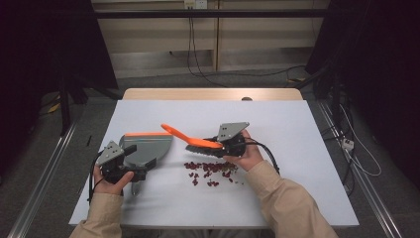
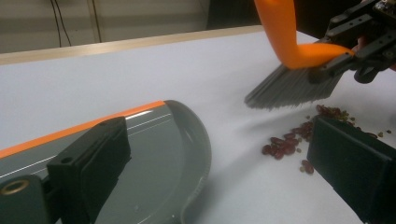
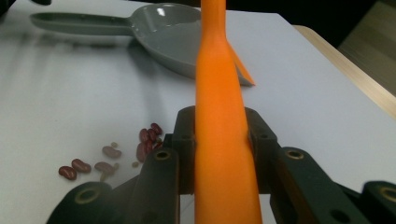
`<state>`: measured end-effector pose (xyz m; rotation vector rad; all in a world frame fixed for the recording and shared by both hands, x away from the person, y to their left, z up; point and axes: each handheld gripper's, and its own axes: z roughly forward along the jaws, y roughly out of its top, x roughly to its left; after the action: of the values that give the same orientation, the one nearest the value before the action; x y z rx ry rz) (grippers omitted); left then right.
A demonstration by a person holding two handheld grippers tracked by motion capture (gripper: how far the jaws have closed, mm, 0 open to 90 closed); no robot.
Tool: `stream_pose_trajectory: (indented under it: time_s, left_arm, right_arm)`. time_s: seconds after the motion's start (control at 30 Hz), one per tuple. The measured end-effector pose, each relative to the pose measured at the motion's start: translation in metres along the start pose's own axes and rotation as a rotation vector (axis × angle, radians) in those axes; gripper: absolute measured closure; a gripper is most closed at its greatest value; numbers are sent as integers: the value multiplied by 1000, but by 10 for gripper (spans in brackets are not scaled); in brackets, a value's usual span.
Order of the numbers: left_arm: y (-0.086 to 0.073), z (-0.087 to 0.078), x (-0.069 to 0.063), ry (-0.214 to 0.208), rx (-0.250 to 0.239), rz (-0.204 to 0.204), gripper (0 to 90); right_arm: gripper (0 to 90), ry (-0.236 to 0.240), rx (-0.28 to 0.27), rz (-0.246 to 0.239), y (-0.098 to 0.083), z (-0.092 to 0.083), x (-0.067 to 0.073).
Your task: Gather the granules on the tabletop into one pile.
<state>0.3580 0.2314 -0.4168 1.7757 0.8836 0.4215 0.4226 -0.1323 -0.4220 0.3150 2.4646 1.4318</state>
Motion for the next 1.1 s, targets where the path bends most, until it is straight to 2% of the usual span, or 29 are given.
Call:
stream_pose_trajectory:
  time_s: [0.03, 0.13, 0.3, 0.43, 0.5, 0.6, 0.7, 0.87, 1.0, 1.1]
  left_arm:
    - [0, 0, -1, -2, 2, -1, 57]
    - [0, 1, -1, -6, 2, 6, 57]
    - [1, 1, -2, -5, 1, 8, 57]
    - [1, 1, -3, -6, 1, 9, 57]
    - [1, 2, -3, -5, 2, 9, 57]
    - [1, 2, -3, -7, 5, 9, 57]
    - [1, 2, -3, -7, 2, 10, 57]
    - [1, 2, -3, -6, 9, 11, 57]
    - [1, 3, -3, -7, 10, 15, 57]
    - [1, 2, -3, -5, 8, 14, 57]
  right_arm:
    - [712, -19, 0, 21, -1, -4, -1]
    - [713, -87, 21, 40, -6, -17, -4]
    - [713, -130, 78, 38, -23, -32, -5]
    - [713, -124, 107, 47, -35, -31, 0]
    - [713, -110, 83, 67, -37, -30, 3]
    - [713, -95, 76, 61, -36, -28, 8]
    - [713, -69, 54, 82, -36, -28, 9]
    - [713, -60, 52, 71, -36, -28, 13]
    - [713, -92, 33, 87, -34, -30, 10]
    - [713, -116, -9, 127, -32, -34, 6]
